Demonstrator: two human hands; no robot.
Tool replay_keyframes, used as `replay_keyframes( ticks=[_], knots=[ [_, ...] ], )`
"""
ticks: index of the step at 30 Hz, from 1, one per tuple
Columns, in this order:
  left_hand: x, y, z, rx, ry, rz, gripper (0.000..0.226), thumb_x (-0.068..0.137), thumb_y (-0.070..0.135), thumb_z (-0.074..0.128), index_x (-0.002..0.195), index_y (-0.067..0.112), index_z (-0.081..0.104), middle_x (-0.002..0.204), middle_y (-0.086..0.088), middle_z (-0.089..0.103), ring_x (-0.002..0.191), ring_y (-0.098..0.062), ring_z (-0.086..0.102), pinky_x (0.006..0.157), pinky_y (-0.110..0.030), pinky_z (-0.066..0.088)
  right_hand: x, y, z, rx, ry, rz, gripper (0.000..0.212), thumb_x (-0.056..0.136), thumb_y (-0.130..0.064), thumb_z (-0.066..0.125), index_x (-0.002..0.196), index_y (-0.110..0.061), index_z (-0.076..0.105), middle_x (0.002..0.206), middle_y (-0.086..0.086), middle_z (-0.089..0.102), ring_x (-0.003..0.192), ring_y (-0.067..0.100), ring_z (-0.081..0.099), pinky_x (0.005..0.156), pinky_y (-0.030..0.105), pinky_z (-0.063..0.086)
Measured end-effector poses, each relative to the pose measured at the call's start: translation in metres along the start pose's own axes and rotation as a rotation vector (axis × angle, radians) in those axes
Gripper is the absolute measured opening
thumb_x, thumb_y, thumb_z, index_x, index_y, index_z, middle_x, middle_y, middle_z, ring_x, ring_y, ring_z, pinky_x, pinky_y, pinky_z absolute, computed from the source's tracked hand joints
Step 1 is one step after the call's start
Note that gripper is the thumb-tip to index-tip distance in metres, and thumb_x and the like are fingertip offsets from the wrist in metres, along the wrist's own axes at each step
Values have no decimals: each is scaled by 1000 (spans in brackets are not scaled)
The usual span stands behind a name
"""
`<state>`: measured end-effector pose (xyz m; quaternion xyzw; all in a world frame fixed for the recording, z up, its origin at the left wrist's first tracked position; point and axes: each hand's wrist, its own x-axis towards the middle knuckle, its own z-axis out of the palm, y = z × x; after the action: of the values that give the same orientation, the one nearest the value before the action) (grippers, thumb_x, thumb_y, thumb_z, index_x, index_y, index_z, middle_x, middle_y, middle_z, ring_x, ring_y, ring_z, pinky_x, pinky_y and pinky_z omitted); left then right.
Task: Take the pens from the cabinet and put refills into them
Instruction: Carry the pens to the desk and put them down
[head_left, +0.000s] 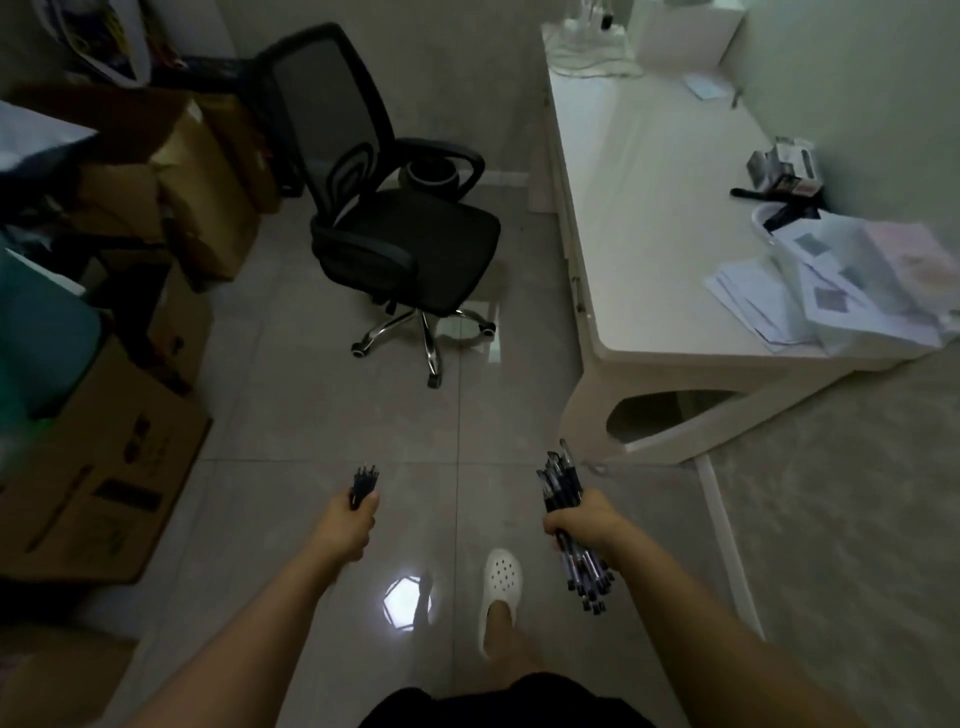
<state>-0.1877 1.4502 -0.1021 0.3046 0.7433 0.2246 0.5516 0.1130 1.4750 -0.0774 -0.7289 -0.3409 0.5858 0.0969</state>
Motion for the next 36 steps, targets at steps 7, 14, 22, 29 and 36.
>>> replay_keyframes(
  ticks=[7,14,22,29,36],
  knots=[
    [63,104,29,-104,49,-2,15,102,21,41,104,8,48,63,-4,36,49,-14,29,46,-24,25,77,-110,-58,-75,-44,-36,18,80,8,66,89,1,52,75,16,60,53,21,62,47,29,54],
    [126,171,33,-82,57,-3,13,102,23,42,99,13,48,63,-2,39,49,-11,31,44,-23,28,147,-181,-95,-104,-67,-74,23,76,6,68,90,-4,54,83,19,64,64,27,67,59,35,59],
    [234,258,25,35,-1,26,10,101,26,44,93,23,47,64,-2,40,48,-11,33,43,-24,30,223,-252,-110,-48,-8,-40,28,75,-3,74,89,-12,51,82,14,65,54,17,67,45,25,52],
    [342,372,14,174,-107,116,10,101,26,44,100,17,49,68,-5,42,53,-13,35,45,-24,31,274,-323,-131,50,150,36,36,77,-11,73,105,-9,50,95,12,58,78,24,61,50,28,49],
    [410,466,28,256,-158,127,12,100,27,46,101,17,51,80,-9,55,60,-17,50,47,-26,42,296,-355,-162,242,281,89,40,74,-1,71,110,-3,52,95,20,61,84,36,67,65,40,58]
  ],
)
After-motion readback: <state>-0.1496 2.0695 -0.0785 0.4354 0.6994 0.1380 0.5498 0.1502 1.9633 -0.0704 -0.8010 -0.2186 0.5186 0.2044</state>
